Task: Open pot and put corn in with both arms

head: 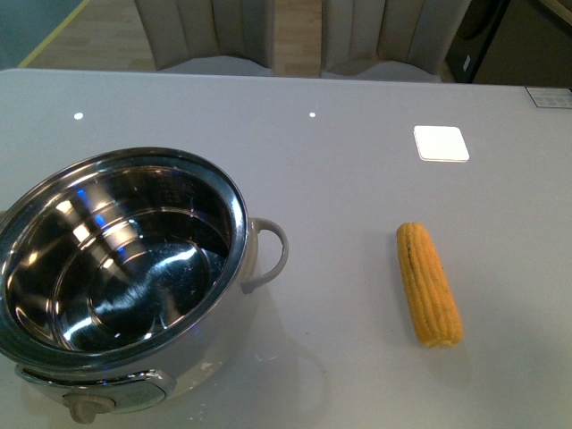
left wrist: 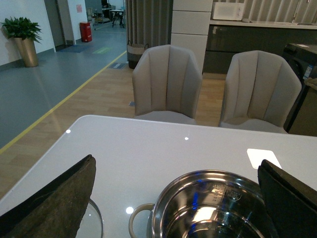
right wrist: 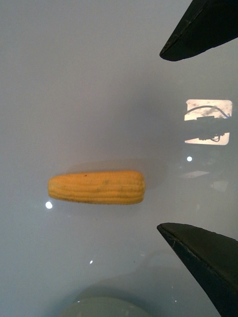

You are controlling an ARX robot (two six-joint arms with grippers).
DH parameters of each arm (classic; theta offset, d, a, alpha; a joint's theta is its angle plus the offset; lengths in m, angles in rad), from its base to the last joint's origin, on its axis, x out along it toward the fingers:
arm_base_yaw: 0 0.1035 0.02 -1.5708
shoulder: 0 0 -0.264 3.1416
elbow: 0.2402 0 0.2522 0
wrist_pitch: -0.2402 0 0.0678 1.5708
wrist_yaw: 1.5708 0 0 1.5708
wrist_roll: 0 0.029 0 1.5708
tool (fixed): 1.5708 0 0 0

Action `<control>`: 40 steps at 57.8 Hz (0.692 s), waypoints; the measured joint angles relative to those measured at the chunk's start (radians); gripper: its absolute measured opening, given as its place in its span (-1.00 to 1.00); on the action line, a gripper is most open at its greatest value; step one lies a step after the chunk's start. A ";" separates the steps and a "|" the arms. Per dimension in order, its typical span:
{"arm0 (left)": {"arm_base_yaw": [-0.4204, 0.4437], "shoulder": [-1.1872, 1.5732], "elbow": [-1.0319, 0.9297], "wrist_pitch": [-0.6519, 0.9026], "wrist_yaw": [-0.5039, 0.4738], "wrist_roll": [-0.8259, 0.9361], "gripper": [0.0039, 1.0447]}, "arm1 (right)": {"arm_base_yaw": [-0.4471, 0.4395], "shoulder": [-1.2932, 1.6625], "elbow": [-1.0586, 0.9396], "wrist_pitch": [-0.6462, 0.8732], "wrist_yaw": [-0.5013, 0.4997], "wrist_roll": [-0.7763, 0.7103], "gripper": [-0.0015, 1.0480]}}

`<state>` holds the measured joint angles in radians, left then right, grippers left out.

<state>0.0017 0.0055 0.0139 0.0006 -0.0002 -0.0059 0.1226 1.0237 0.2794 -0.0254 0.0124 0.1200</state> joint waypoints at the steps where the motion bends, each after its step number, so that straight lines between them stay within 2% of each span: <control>1: 0.000 0.000 0.000 0.000 0.000 0.000 0.87 | 0.006 0.058 0.009 0.037 -0.002 -0.005 0.83; 14: 0.000 0.000 0.000 0.000 0.000 0.000 0.87 | 0.069 0.562 0.114 0.309 -0.010 -0.039 0.83; 23: 0.000 0.000 0.000 0.000 0.000 0.000 0.87 | 0.110 0.767 0.197 0.349 -0.001 -0.066 0.83; 40: 0.000 0.000 0.000 0.000 0.000 0.000 0.87 | 0.159 0.953 0.319 0.365 0.008 -0.092 0.83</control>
<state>0.0017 0.0055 0.0139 0.0006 -0.0002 -0.0059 0.2821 1.9770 0.5987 0.3397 0.0200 0.0277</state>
